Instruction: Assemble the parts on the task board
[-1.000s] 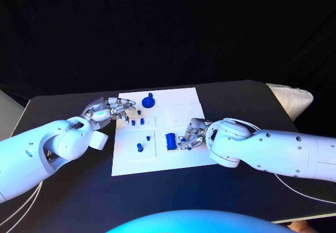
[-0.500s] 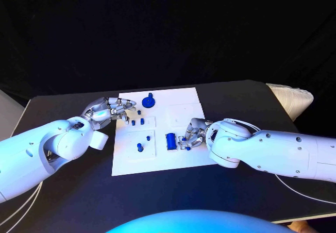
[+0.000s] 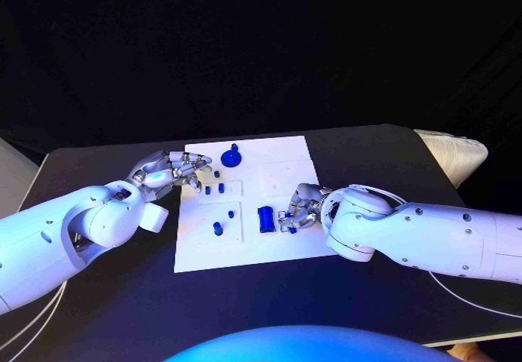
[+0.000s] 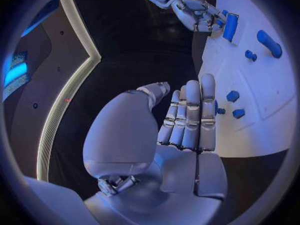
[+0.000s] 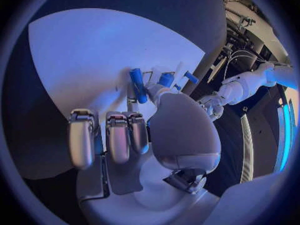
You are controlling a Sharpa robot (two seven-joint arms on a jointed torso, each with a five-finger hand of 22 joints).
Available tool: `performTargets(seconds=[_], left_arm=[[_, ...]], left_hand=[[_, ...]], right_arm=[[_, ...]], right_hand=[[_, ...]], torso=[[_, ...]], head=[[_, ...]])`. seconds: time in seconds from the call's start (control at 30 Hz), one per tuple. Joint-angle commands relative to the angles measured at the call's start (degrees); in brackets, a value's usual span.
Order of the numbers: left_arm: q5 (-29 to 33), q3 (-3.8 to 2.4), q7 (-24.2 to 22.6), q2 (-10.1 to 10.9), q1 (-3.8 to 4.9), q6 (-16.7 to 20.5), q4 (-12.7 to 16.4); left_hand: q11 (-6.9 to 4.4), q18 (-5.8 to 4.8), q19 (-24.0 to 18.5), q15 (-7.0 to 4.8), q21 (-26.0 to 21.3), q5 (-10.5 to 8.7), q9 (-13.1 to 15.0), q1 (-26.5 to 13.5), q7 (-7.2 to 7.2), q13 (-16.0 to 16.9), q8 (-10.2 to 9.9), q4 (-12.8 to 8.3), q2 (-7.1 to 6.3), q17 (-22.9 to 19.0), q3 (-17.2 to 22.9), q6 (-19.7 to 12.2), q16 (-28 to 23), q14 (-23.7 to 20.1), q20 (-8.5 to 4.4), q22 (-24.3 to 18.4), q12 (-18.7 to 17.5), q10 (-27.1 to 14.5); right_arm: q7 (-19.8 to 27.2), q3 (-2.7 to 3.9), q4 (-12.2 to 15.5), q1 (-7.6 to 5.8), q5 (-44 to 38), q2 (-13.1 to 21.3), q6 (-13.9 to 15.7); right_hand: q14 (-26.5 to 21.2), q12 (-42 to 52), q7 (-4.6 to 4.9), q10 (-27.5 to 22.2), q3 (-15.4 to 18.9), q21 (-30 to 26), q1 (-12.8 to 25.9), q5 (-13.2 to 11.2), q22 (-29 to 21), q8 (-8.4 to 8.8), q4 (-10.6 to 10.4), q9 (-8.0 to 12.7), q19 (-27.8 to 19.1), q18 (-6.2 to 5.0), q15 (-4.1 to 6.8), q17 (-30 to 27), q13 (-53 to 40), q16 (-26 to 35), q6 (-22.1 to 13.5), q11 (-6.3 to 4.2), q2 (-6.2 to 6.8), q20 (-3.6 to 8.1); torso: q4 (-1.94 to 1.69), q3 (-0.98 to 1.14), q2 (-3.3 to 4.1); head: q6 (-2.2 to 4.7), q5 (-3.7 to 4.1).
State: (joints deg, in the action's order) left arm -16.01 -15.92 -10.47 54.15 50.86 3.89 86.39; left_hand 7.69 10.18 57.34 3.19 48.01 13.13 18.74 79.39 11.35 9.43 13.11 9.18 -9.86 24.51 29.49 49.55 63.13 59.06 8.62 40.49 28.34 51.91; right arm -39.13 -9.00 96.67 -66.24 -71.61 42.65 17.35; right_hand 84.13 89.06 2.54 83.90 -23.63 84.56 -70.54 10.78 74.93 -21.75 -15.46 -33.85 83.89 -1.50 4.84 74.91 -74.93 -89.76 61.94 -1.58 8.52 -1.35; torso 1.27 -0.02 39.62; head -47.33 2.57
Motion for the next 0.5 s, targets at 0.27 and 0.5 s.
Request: performTargets(seconds=[0.27, 0.5], left_arm=[[-0.1, -0.04, 0.1, -0.1, -0.05, -1.2, 0.0], [-0.2, -0.04, 0.3, -0.2, -0.05, -1.4, 0.0]], left_hand=[[-0.11, 0.39, 0.2, 0.09, -0.2, 0.26, 0.1, 0.3, 0.06, -0.1, 0.3, 0.2, 0.46, -0.1, 0.3, -0.3, -0.2, -0.2, 0.01, -0.1, 0.2, -0.4], [-0.10, 0.39, 0.2, 0.10, -0.2, 0.26, 0.1, 0.3, 0.07, -0.1, 0.3, 0.1, 0.46, -0.1, 0.3, -0.3, -0.2, -0.2, 0.01, -0.1, 0.2, -0.5]], right_arm=[[0.6, -0.01, 0.9, -0.01, 0.6, 0.8, -1.1], [0.4, 0.07, 0.8, -0.31, 1.8, 0.9, -2.2]], right_hand=[[5.9, 0.5, -0.26, 5.9, -0.2, 0.3, -0.5, -1.4, 13.9, -0.33, -0.3, 0.1, 5.2, 0.58, 0.39, 15.1, -14.8, -0.2, -0.1, -0.25, 0.62, 0.45], [5.9, 0.4, -0.21, 5.9, -0.1, 0.3, -0.2, -1.6, 13.8, -0.38, -0.6, 0.2, 5.2, 0.58, 0.37, 15.1, -14.7, -0.2, 0.0, -0.22, 0.89, 0.44]], torso=[[0.01, -0.01, 0.00], [0.07, -0.01, 0.00]], head=[[-0.10, -0.10], [-0.11, -0.21]])
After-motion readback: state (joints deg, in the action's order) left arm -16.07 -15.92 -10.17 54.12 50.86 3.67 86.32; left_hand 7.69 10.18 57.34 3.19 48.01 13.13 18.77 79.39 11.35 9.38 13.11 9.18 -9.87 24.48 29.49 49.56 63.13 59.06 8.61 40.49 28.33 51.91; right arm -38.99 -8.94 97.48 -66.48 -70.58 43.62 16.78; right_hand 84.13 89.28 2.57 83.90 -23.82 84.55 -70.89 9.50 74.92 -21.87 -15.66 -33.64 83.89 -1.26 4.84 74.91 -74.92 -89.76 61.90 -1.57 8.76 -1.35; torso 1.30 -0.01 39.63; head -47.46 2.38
